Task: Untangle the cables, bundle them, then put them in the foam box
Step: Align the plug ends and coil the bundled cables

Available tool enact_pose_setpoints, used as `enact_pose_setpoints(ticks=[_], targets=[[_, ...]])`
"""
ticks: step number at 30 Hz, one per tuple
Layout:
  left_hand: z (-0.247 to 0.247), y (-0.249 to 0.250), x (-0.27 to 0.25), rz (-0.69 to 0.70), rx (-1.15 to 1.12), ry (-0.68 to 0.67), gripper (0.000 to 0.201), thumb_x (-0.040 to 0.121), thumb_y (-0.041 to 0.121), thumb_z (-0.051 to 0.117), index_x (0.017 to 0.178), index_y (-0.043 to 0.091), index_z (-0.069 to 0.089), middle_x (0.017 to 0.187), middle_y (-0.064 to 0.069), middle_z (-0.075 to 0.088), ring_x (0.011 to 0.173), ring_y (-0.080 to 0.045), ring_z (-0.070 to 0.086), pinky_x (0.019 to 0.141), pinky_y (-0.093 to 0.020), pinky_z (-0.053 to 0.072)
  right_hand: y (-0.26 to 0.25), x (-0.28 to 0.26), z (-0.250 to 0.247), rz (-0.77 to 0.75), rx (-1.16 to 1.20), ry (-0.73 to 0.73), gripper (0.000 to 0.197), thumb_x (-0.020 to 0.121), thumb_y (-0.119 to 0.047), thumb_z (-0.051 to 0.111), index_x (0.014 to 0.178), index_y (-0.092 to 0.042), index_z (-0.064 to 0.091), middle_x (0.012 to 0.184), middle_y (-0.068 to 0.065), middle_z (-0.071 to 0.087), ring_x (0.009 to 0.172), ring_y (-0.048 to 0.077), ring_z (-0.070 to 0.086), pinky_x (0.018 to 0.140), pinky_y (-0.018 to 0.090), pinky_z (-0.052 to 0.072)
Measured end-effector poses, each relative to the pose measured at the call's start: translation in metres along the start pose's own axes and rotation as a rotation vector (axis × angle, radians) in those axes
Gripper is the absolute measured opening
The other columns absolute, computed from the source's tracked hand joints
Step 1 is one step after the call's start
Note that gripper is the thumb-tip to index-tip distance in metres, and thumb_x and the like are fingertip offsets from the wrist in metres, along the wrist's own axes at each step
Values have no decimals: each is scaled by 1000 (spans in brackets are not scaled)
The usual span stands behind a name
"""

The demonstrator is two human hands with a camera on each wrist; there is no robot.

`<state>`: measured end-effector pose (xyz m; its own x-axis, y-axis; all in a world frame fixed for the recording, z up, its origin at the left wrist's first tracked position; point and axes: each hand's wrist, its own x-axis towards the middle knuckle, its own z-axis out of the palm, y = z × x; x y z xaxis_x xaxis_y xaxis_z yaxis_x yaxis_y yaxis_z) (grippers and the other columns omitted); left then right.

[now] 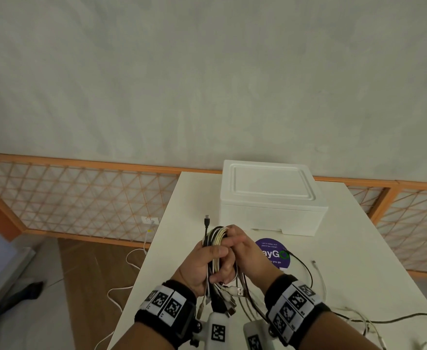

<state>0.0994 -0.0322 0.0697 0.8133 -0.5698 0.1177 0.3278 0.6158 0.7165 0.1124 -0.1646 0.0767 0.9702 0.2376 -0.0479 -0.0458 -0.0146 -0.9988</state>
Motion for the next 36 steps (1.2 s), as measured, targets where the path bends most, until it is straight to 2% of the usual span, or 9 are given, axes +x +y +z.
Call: enact_pose_setpoints(ticks=[2, 5, 8, 12, 15, 19, 27, 34, 36], targets=[[-1, 1, 2, 11, -38, 7, 48, 68, 20, 79, 100, -12, 65, 51, -12, 54, 28, -9, 37, 44, -22, 40, 3, -4, -3, 16, 21, -44, 19, 101, -27, 41, 102, -16, 57, 93, -10, 61, 83, -7, 60, 74, 7, 46], [-3, 5, 2, 32, -85, -53, 43, 80, 18, 67, 117, -3, 64, 67, -8, 66, 33, -5, 45, 48, -22, 44, 10, -10, -7, -6, 35, -120, 16, 97, -28, 50, 109, -20, 56, 89, -1, 67, 87, 9, 65, 76, 16, 49], [-4, 8, 1, 51, -141, -39, 44, 80, 17, 66, 120, 0, 63, 86, -10, 74, 35, -5, 49, 50, -22, 46, 15, -9, -14, 16, 148, -270, 61, 60, -9, 56, 120, -1, 49, 80, 8, 68, 81, 23, 64, 77, 38, 48], [6, 8, 1, 68, -85, 91, 54, 57, 20, 83, 106, 0, 71, 107, -22, 70, 34, -10, 50, 47, -24, 47, 7, -12, -18, 29, 67, -402, 72, 60, 15, 39, 128, -10, 42, 84, 1, 68, 85, 16, 63, 76, 28, 50], [9, 9, 2, 60, -58, 100, 52, 56, 22, 84, 103, 0, 73, 127, -19, 61, 86, -21, 71, 73, -28, 56, 8, -11, -17, 34, -138, -356, 60, 72, 10, 55, 128, -8, 43, 100, 3, 65, 95, 17, 64, 80, 31, 54], [6, 5, 4, 69, -69, 81, 52, 66, 8, 68, 114, -10, 62, 141, -15, 50, 134, -29, 44, 98, -33, 48, 4, -15, -6, 8, -361, -260, 35, 77, -7, 64, 109, -18, 59, 100, 10, 68, 94, 27, 66, 82, 38, 54], [11, 5, 10, 152, -34, 202, 49, 43, 20, 91, 86, 2, 77, 136, 0, 57, 128, -11, 51, 101, -25, 45, 7, -11, 14, 8, -686, -182, 26, 94, -7, 47, 117, 0, 58, 115, 19, 62, 106, 27, 59, 92, 28, 45], [-2, 5, 12, 196, 144, 374, 36, 61, 19, 70, 96, 14, 78, 134, 11, 57, 109, -1, 60, 86, -20, 43, 10, 0, 21, 198, -1004, -136, 19, 94, -12, 49, 105, -2, 60, 90, 10, 63, 102, 29, 61, 78, 27, 43], [-4, 3, 11, 215, 194, 417, 35, 64, 18, 69, 98, 14, 77, 134, 10, 58, 101, -3, 61, 91, -24, 40, 11, 1, 23, 194, -1092, -156, 23, 94, -13, 49, 110, -1, 59, 105, 14, 65, 104, 27, 61, 84, 27, 44]])
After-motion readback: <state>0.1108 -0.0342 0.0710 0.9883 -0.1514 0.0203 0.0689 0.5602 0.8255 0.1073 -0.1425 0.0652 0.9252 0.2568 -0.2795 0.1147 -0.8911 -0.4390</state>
